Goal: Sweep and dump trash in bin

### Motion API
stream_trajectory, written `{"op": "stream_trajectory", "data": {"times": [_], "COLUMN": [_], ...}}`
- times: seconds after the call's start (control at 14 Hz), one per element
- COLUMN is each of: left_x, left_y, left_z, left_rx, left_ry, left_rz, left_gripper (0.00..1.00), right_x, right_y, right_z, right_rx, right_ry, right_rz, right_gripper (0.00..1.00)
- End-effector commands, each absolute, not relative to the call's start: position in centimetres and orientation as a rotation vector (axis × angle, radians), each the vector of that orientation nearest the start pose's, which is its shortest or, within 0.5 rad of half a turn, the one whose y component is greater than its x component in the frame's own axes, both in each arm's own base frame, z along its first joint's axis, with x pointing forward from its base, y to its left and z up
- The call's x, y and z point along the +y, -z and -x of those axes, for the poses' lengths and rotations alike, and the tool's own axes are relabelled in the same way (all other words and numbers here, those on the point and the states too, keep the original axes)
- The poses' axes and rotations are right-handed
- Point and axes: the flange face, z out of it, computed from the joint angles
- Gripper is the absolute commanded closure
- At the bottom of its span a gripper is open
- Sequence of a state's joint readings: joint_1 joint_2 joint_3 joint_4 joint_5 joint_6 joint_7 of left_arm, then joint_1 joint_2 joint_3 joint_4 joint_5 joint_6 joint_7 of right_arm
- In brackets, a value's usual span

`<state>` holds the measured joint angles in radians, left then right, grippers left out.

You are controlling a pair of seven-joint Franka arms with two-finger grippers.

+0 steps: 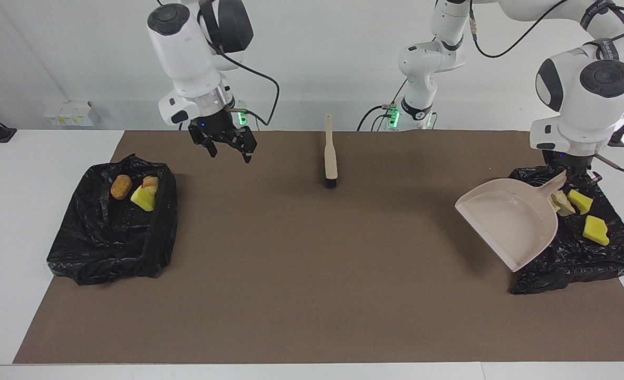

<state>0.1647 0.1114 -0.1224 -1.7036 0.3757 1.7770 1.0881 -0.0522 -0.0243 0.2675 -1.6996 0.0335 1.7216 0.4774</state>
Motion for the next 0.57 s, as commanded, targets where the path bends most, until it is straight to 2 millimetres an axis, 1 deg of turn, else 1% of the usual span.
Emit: {"op": "stream_trajectory", "data": {"times": [0.0,0.14,0.28,0.5], "left_x": [2.4,-1.3,-5.1,-10.8], "left_y": [-52.2,-51.8,-51.6,-51.8], "left_z": [-57.8,-57.3,-56.5,-55.3], "left_rx": [1.32,1.146,1.02,0.756], "left_ry": [-0.273,-0.238,-0.201,-0.148], "left_rz": [2.578,2.683,2.758,2.882], "left_gripper": [1.0,1.0,1.0,1.0], "right_x": [11.5,10.3,9.5,9.2], "right_y": [-62.3,-63.1,-64.1,-64.8], "right_z": [-55.1,-54.9,-54.9,-54.8], "right_rx": [0.353,0.388,0.411,0.42], "right_ry": [0.124,0.084,0.087,0.099], "right_rz": [3.166,3.177,3.172,3.173], "right_gripper": [0.0,0.0,0.0,0.0]}}
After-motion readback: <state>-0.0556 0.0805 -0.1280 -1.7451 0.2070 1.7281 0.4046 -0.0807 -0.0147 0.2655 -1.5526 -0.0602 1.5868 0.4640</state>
